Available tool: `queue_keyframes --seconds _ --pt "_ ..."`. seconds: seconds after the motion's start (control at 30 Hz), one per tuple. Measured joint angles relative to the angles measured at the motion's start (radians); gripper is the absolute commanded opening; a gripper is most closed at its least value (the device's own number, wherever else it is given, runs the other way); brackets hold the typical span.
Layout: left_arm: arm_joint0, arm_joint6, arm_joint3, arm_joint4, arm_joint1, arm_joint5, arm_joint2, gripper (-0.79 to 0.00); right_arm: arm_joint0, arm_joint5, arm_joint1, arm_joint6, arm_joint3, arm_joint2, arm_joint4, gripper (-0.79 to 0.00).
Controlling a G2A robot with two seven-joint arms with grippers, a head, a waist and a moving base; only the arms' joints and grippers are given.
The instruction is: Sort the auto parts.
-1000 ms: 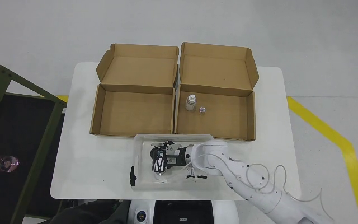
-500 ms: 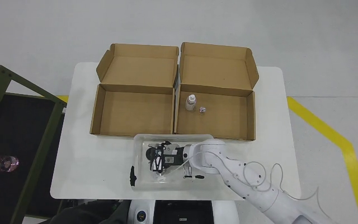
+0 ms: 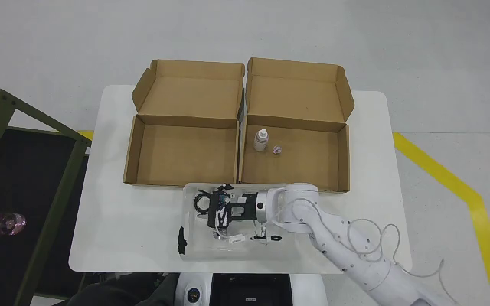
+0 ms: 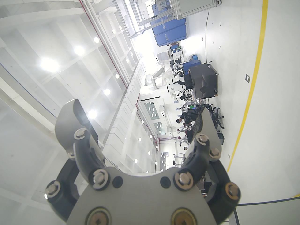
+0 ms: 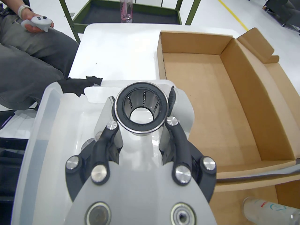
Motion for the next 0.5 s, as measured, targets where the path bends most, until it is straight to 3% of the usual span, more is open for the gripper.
queue_keyframes --seconds 0.5 --pt "0.0 0.0 0.0 0.0 0.0 0.0 0.0 0.0 0.044 0.025 -0.007 -0.039 -0.017 0.063 0.044 -0.785"
